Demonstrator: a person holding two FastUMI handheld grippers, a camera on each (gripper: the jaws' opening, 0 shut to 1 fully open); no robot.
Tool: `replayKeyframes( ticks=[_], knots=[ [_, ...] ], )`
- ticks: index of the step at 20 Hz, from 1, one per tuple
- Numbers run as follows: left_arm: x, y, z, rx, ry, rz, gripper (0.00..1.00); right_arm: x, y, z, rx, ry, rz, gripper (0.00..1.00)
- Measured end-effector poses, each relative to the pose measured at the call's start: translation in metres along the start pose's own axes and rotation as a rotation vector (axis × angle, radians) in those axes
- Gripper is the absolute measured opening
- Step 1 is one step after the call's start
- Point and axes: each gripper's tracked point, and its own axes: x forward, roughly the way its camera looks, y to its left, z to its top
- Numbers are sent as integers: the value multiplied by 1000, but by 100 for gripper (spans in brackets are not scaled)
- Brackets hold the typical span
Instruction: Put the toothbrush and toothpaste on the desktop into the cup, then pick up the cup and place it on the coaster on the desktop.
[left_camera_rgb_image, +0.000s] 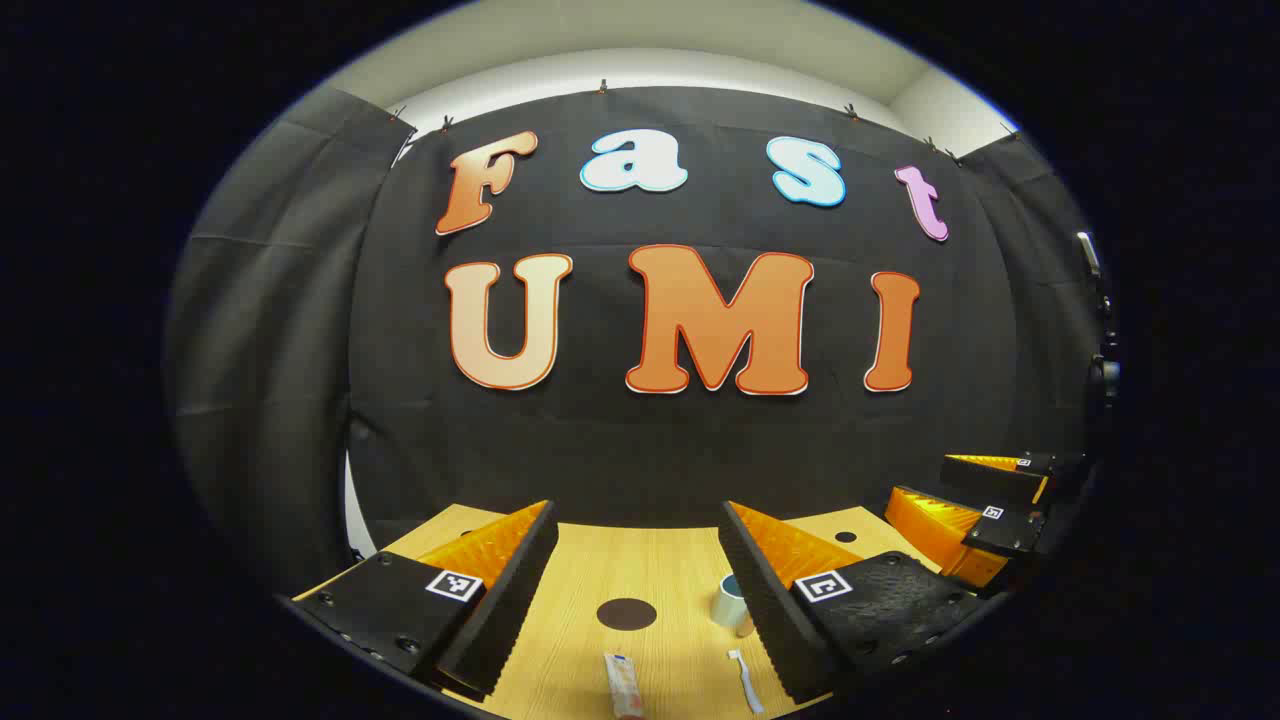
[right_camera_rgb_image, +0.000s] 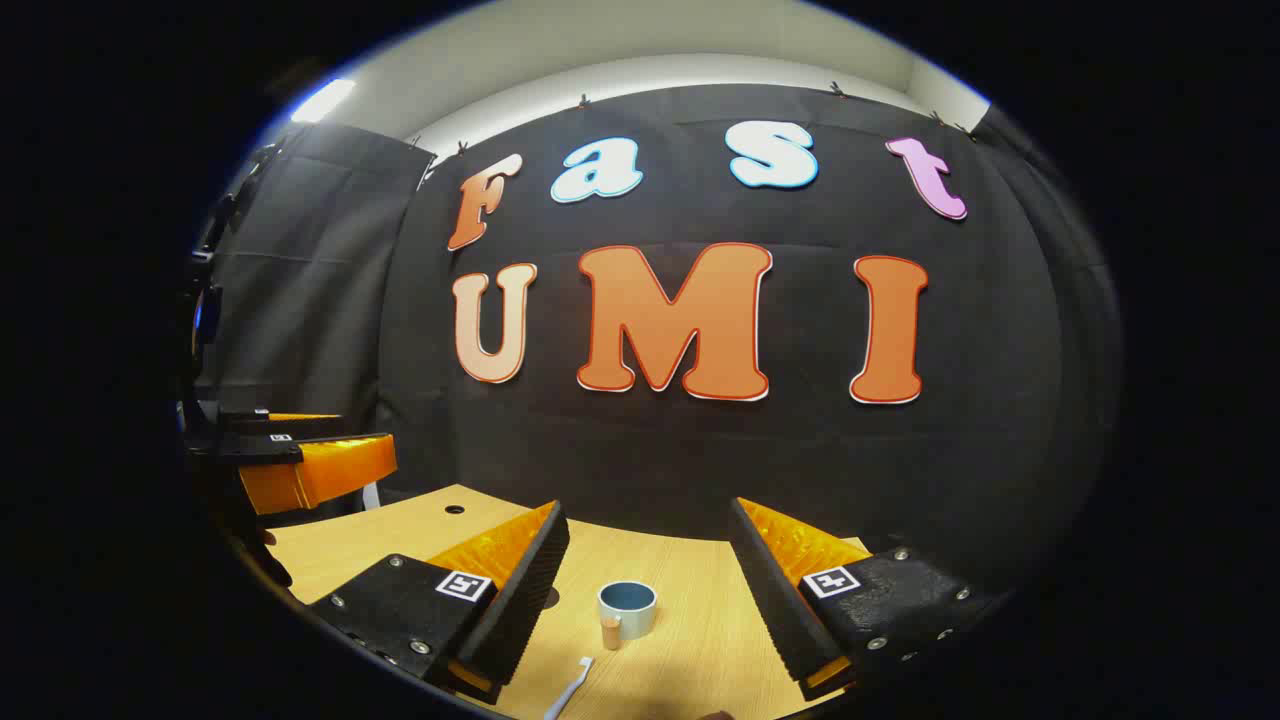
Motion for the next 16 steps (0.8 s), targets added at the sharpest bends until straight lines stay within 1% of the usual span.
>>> replayKeyframes(
  ticks=[1,4,5,8,12,13,16],
  knots=[
    [-1,1,-1,7,-1,6,97,1,3,-1,-2,1,10,97],
    [-3,3,2,26,-3,13,97,3,13,-3,2,8,37,97],
    [-3,4,2,33,-6,16,96,4,16,-3,3,8,46,97],
    [-4,4,9,56,-24,23,97,8,20,-2,-2,6,58,97],
    [-3,3,10,49,-30,30,96,14,25,-2,-3,5,81,97],
    [0,3,9,47,-30,34,97,16,24,-3,-10,10,84,98],
    [-1,5,10,52,-30,53,96,20,23,-12,-23,40,94,97]
  ],
)
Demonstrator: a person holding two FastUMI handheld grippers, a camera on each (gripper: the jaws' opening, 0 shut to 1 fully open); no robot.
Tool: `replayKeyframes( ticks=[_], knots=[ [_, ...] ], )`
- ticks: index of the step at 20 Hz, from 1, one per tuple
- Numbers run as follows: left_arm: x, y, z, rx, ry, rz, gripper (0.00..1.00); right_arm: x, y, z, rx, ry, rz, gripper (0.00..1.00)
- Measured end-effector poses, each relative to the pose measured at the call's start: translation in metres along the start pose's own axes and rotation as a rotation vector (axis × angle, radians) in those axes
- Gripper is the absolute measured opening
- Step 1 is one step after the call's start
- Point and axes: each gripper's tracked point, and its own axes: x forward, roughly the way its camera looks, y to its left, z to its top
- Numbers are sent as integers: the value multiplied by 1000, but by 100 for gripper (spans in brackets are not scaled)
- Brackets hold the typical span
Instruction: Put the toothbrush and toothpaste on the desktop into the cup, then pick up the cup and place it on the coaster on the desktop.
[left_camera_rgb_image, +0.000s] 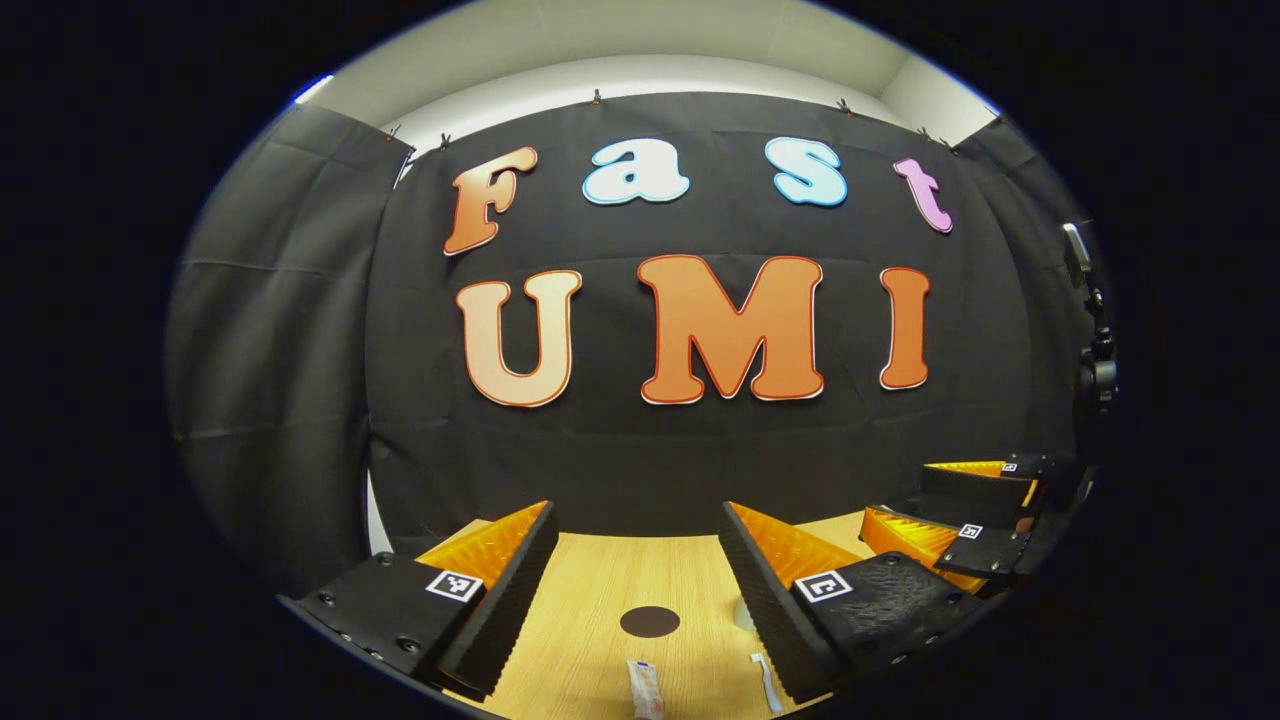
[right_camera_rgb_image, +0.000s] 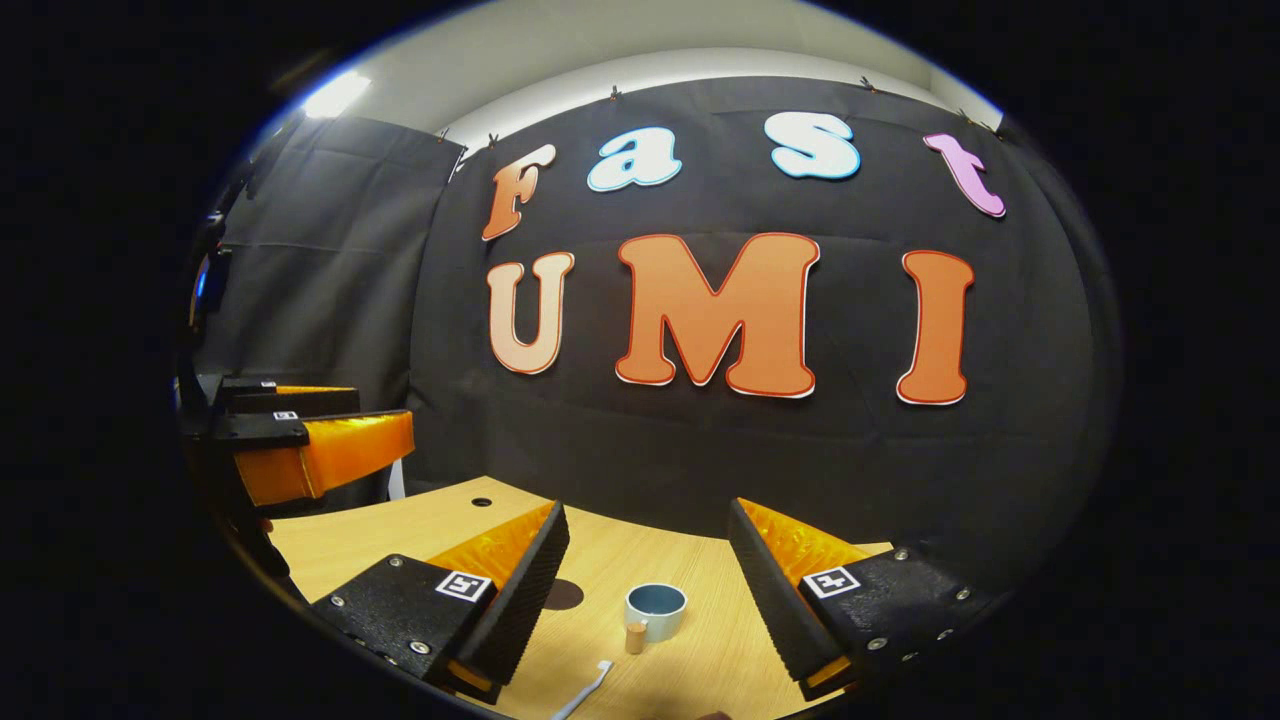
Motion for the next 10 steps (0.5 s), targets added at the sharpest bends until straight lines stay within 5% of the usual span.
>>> replayKeyframes(
  ticks=[10],
  knots=[
    [-1,28,-12,14,35,51,97,13,15,-67,-16,239,26,97]
  ],
)
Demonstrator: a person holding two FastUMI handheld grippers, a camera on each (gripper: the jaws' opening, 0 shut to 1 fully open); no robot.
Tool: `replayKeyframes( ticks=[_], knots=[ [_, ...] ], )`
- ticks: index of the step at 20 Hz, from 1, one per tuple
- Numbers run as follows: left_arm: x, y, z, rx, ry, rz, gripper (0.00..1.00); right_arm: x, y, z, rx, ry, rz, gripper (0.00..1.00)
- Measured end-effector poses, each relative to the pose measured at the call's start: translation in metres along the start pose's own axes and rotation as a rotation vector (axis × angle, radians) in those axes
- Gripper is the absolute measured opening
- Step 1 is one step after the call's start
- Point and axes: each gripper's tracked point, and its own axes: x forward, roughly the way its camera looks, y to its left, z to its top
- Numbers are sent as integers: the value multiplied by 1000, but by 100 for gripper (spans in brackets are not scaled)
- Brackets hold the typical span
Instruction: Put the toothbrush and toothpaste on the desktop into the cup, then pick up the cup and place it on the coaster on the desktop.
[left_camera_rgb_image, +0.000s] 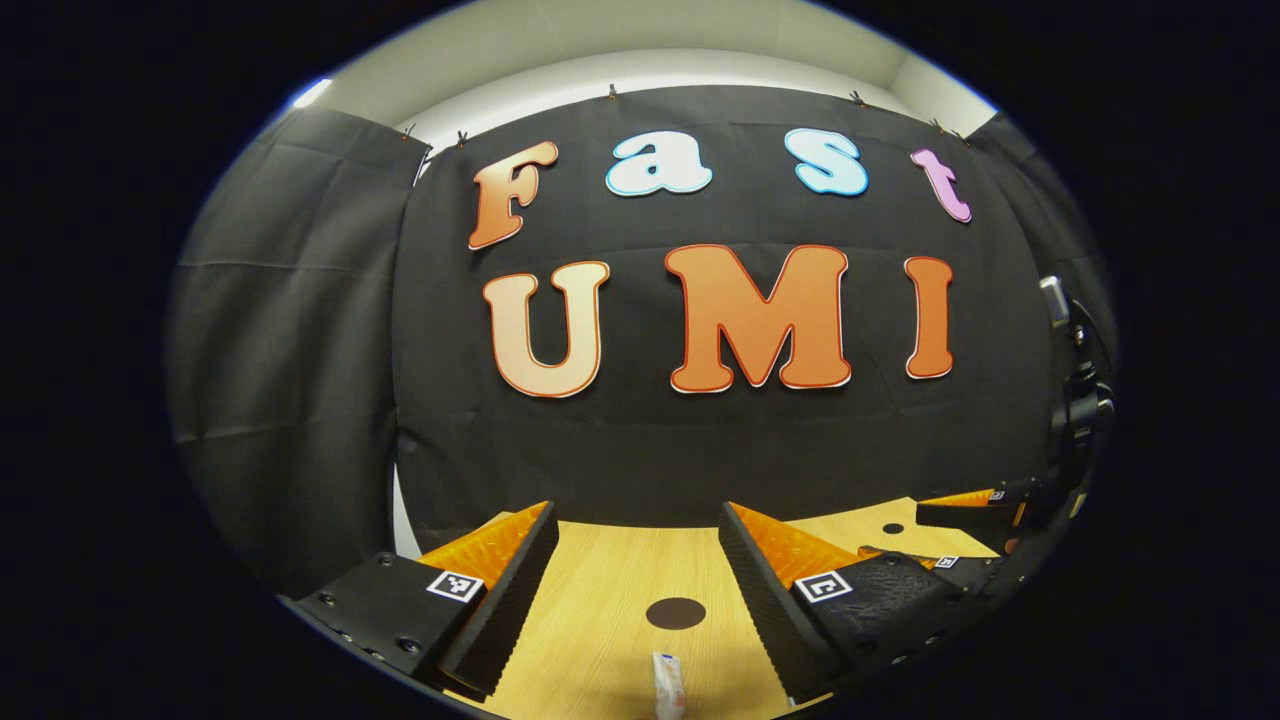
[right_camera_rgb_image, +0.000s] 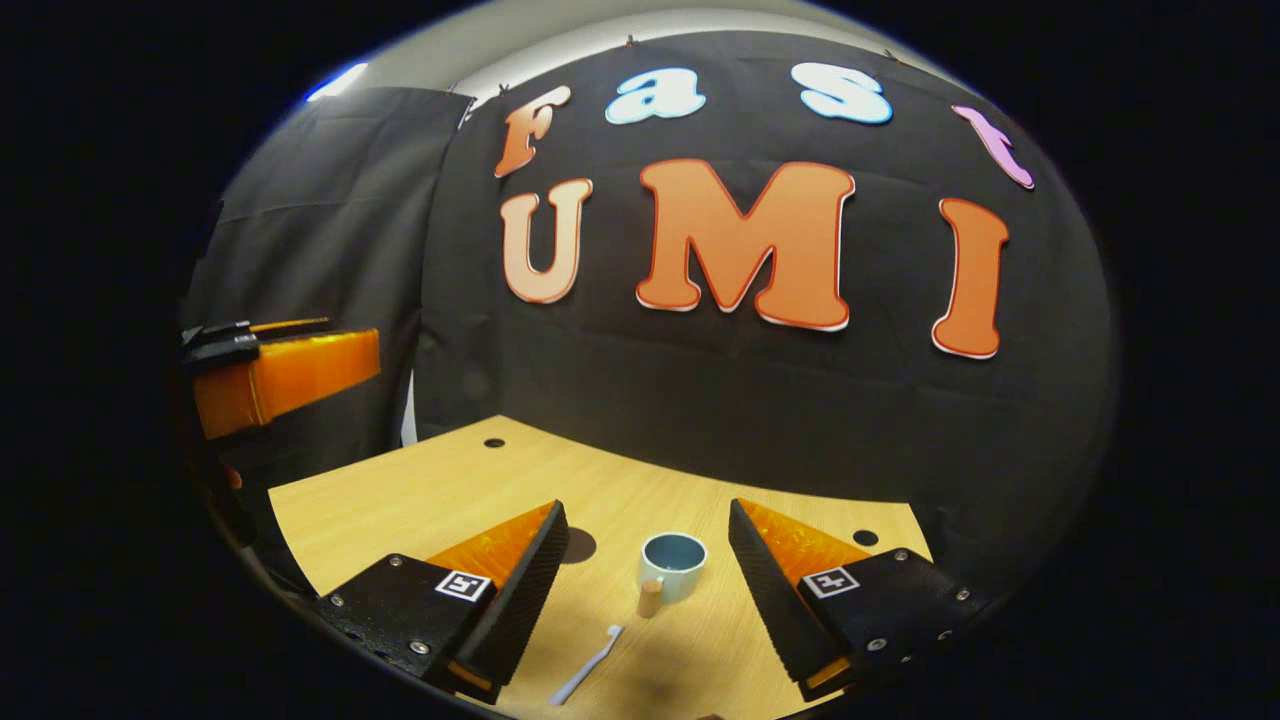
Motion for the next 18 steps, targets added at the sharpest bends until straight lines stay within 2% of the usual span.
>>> replayKeyframes(
  ticks=[6,14,16,18],
  knots=[
    [16,30,-20,11,31,-22,97,23,1,-50,67,208,-84,97],
    [28,82,-51,40,119,10,98,38,28,-126,127,505,-95,92],
    [30,88,-55,54,131,11,97,42,36,-144,167,573,-100,88],
    [34,90,-57,50,137,8,97,42,33,-159,156,636,-114,84]
  ],
)
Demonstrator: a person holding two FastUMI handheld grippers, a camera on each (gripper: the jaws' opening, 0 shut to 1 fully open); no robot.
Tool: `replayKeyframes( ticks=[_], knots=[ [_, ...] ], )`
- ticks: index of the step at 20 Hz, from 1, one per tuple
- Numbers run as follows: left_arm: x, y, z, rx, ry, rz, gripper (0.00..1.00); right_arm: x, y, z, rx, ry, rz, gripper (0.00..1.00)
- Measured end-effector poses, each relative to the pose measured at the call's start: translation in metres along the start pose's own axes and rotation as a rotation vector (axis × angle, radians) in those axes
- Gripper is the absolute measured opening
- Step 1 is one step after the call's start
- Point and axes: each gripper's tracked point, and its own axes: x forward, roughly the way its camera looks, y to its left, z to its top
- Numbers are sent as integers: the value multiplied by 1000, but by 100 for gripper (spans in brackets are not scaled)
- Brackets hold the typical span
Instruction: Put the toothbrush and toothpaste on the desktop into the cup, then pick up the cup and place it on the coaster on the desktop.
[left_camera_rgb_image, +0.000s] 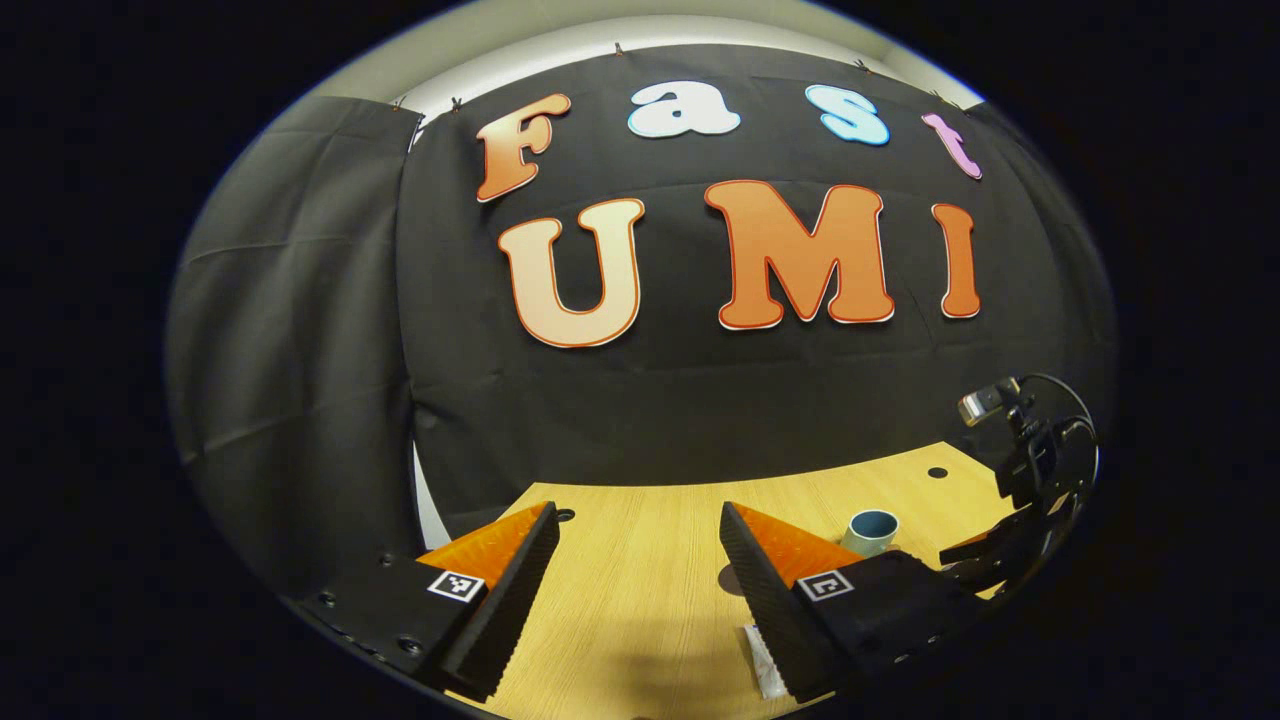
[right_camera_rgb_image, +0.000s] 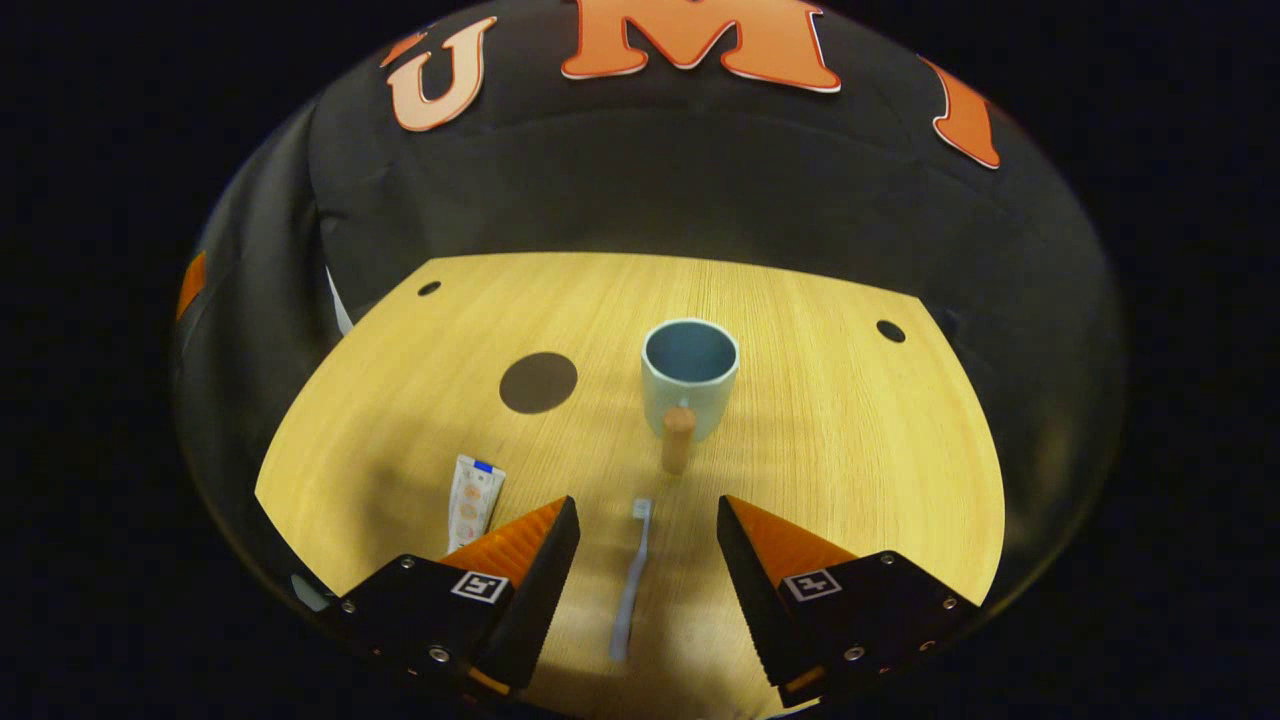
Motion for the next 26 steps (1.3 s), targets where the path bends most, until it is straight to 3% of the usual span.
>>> replayKeyframes(
  ticks=[5,8,9,10,13,14,16,18,22,26],
  knots=[
    [9,-4,2,18,0,-13,97,24,4,-38,-17,159,-9,74],
    [14,-5,2,17,6,-13,99,39,4,-55,-40,238,-23,72],
    [14,-5,-1,13,8,-12,99,43,5,-63,-34,270,-24,65],
    [15,-6,-3,5,11,-11,99,46,9,-71,-17,310,-15,67],
    [17,-3,-10,-11,37,12,99,53,17,-89,-10,399,7,56],
    [17,-1,-12,-18,42,16,99,56,16,-90,-18,411,2,55],
    [19,0,-16,-24,54,22,99,59,19,-96,-15,440,-1,43],
    [20,-3,-20,-29,67,19,99,62,21,-101,1,473,-3,38],
    [25,-12,-32,-45,114,-3,99,66,18,-98,31,483,-18,16],
    [34,-38,-57,-77,223,-86,99,64,21,-96,85,477,33,7]
  ],
)
